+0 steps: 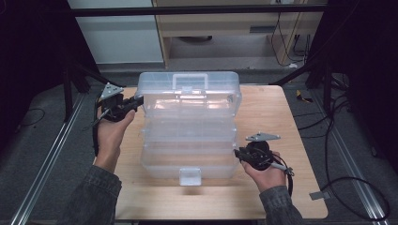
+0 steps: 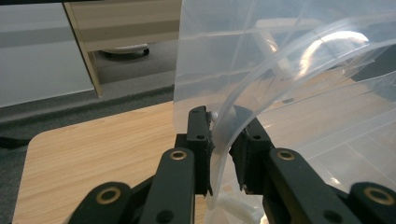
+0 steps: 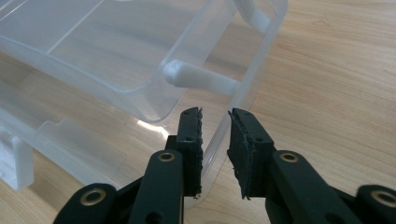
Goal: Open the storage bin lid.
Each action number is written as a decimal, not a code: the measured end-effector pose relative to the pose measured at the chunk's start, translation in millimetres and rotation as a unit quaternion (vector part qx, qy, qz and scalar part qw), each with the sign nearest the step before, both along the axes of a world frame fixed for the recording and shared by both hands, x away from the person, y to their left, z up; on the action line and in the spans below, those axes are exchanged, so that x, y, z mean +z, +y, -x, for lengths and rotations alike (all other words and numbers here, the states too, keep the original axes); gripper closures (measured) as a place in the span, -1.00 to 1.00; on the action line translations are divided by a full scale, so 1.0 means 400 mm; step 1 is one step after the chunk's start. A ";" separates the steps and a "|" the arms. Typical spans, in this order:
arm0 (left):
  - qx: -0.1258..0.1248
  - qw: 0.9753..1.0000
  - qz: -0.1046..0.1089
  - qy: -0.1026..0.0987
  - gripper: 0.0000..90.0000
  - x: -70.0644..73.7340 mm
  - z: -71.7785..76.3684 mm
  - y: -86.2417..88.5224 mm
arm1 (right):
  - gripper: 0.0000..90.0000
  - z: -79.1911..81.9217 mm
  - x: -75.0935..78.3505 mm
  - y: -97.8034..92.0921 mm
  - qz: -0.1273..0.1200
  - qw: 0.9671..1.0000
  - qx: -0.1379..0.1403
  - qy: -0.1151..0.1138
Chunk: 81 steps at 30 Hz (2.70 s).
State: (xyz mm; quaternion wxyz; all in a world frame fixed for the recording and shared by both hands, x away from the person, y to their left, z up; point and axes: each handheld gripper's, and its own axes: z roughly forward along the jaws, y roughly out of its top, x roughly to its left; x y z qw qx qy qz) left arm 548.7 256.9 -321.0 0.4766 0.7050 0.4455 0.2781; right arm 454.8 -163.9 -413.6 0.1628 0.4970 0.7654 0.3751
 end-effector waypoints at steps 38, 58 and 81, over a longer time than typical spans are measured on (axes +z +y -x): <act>0.004 1.000 -0.011 0.021 0.74 0.019 -0.052 -0.005 | 0.49 -0.003 -0.008 0.002 -0.002 1.000 0.005 0.014; 0.006 0.999 -0.006 0.031 0.75 0.023 -0.098 -0.006 | 0.47 -0.006 -0.010 0.007 0.006 1.000 0.006 0.013; 0.011 0.999 -0.004 0.038 0.76 0.023 -0.128 -0.009 | 0.47 -0.007 -0.010 0.006 0.007 1.000 0.007 0.013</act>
